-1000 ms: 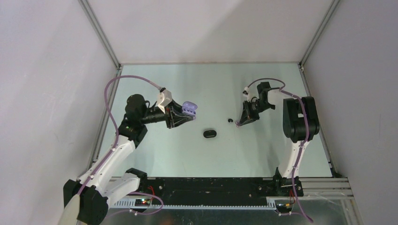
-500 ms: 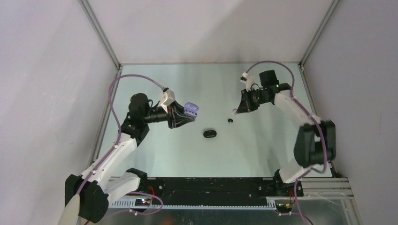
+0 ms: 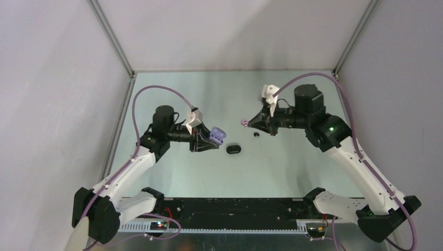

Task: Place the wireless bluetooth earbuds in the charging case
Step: Insert the left earbud into the left side groove of the charging case.

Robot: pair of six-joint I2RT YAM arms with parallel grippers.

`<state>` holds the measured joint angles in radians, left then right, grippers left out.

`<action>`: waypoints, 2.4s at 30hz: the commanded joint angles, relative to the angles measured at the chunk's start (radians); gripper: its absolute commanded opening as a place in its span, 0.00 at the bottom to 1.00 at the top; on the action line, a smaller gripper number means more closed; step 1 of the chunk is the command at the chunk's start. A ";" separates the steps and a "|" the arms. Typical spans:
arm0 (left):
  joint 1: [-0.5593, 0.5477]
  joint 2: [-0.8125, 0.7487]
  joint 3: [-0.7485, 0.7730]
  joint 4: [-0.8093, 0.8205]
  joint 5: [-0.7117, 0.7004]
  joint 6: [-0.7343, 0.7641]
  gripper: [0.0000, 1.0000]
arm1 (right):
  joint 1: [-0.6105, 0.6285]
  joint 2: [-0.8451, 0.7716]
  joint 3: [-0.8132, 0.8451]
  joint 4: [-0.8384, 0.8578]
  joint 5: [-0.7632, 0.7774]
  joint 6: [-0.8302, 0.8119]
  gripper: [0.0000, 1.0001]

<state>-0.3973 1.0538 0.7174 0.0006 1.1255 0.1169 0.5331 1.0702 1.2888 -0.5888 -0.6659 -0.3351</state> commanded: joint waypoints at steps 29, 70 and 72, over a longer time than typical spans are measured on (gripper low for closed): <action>-0.034 0.020 0.115 -0.428 0.193 0.470 0.00 | 0.445 0.272 0.162 -0.047 0.179 -0.032 0.04; -0.034 0.009 0.117 -0.451 0.209 0.492 0.00 | 0.482 0.298 0.243 -0.113 0.217 -0.053 0.38; -0.035 0.011 0.117 -0.453 0.208 0.494 0.00 | 0.476 0.285 0.251 -0.122 0.209 -0.051 0.35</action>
<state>-0.4263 1.0763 0.7918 -0.4538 1.2919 0.5793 1.0168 1.4014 1.4803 -0.6834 -0.4389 -0.3702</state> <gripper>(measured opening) 0.376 0.374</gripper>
